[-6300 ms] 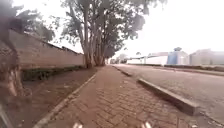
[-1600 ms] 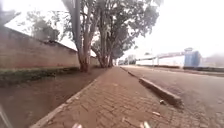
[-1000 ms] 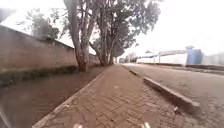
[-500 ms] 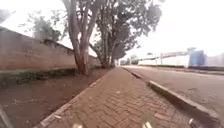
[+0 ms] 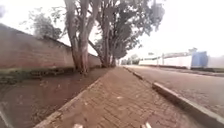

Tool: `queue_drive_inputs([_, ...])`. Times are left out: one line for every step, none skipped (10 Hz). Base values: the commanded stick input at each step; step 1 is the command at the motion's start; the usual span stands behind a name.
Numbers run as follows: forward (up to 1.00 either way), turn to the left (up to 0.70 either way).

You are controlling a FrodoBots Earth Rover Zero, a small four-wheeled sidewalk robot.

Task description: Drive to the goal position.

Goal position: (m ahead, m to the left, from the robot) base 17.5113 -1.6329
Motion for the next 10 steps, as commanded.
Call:
queue_drive_inputs([0.7,-0.35])
queue_drive_inputs([0.7,-0.28])
queue_drive_inputs([0.7,-0.11])
queue_drive_inputs([0.7,-0.05])
queue_drive_inputs([0.7,-0.21])
queue_drive_inputs([0.7,-0.33])
queue_drive_inputs([0.7,-0.16])
queue_drive_inputs([0.7,0.0])
queue_drive_inputs([0.7,0.0])
queue_drive_inputs([0.7,0.0])
